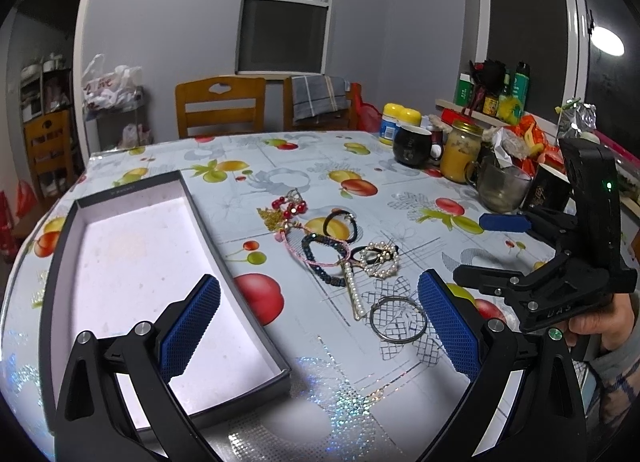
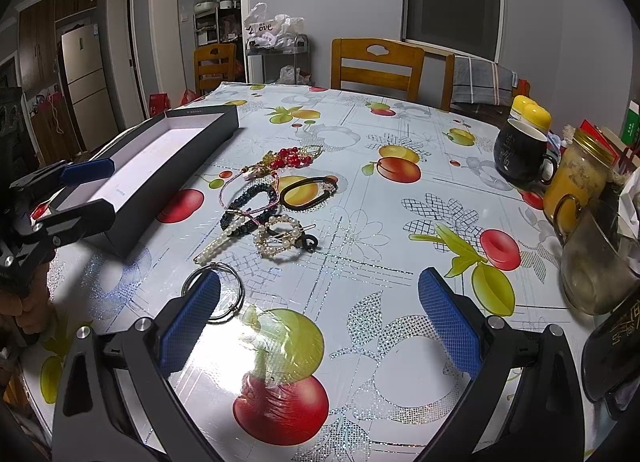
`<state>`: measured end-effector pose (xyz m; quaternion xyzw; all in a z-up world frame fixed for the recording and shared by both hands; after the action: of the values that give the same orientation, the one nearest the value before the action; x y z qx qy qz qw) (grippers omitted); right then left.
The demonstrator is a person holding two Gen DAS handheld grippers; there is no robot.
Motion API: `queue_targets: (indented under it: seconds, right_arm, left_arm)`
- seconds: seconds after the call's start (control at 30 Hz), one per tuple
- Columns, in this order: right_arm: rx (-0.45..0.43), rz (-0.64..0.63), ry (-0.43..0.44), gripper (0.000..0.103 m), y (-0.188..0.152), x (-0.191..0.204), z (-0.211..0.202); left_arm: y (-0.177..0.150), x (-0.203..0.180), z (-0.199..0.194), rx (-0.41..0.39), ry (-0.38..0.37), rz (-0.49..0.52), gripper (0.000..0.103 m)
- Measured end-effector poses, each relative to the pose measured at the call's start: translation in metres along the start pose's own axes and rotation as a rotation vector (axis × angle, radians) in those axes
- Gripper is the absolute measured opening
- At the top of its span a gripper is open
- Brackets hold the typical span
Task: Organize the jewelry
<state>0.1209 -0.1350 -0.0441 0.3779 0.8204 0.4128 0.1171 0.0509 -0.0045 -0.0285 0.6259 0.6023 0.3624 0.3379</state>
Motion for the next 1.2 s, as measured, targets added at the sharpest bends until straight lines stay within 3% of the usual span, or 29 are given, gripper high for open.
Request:
queue_targets:
  seconds: [0.4,0.6,0.77,0.87,1.0,1.1,1.17,1.2]
  right_arm:
    - [0.024,-0.026,-0.008,0.098,-0.002,0.005,0.005]
    - [0.023,-0.047,-0.009,0.098,-0.003,0.009,0.005]
    - [0.018,-0.039,-0.003,0.098,-0.001,0.008,0.005]
    - [0.017,-0.033,0.003,0.098,-0.001,0.007,0.005]
    - [0.014,-0.039,0.002,0.098,-0.001,0.010,0.004]
    - [0.013,-0.043,0.002,0.098,-0.001,0.011,0.004]
    - [0.010,-0.043,0.001,0.098,-0.001,0.011,0.003]
    - [0.009,-0.042,0.001,0.098,-0.001,0.011,0.003]
  left_arm:
    - [0.004,-0.013,0.005,0.040,-0.024,0.040,0.098]
    - [0.024,-0.018,0.032,0.163,-0.043,0.084,0.096]
    - [0.022,-0.022,0.066,0.283,-0.052,0.092,0.079]
    - [0.017,-0.016,0.086,0.353,-0.064,0.012,0.076]
    - [0.018,-0.005,0.101,0.369,-0.065,-0.109,0.069]
    - [0.016,0.003,0.112,0.389,-0.047,-0.160,0.053]
    - [0.011,0.008,0.119,0.413,-0.047,-0.189,0.032]
    - [0.006,0.012,0.123,0.424,-0.048,-0.204,0.029]
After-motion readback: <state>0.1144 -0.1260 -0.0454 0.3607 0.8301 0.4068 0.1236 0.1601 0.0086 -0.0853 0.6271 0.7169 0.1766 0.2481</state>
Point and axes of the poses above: each gripper's, at about its wrist camera, not at the fingertips, and z roughly the way its jaws point, x to its left, y to its top, the point moved 7 cm from there along z, roughly the way its jaws point, and after that the axes turned 8 degrees about z, right-handed, at the moved point
